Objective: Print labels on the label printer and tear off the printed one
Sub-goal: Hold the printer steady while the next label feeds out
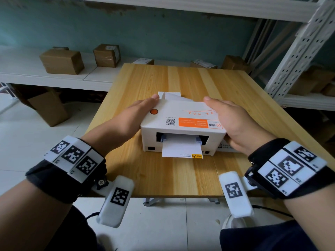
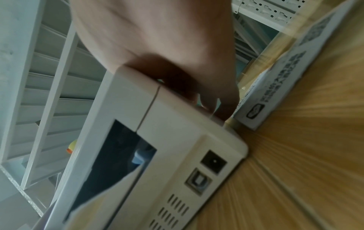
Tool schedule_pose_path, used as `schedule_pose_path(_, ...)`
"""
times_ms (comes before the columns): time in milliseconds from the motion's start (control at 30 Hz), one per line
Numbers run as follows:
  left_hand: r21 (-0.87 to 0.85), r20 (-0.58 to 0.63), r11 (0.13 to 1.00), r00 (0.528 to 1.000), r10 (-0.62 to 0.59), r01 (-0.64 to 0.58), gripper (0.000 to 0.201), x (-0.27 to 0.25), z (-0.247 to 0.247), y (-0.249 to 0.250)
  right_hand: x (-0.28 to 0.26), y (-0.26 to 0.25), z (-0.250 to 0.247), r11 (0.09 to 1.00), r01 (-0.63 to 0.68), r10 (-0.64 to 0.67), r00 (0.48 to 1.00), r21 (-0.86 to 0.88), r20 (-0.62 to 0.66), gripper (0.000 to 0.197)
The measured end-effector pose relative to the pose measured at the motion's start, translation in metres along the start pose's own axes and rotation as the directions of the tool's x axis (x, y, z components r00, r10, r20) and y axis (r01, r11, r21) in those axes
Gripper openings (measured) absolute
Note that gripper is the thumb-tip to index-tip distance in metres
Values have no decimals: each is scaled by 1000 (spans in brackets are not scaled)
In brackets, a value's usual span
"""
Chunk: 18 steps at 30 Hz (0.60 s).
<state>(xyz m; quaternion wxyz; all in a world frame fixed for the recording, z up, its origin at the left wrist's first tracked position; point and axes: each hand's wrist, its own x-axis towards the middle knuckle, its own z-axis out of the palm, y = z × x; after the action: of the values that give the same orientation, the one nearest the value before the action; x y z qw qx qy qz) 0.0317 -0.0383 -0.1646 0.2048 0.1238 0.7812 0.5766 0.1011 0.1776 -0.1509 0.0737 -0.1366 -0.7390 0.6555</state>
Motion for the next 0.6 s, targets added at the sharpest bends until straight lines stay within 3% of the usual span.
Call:
schedule_pose_path(167,28,-8,999,1000,17,-17,49,2,0,-2,1,1,-2,999,-31,33,998,-28,55,32)
schedule_pose_path(267,28,-8,1000,1000,8,-7,64,3,-2,-3,1,0,-2,999,-31,32,998,-22,46,32)
schedule_pose_path(600,48,9,999,1000,4,-4,82,5,-7,-4,1,0,-3,999,-7,10,998,-47,67,31)
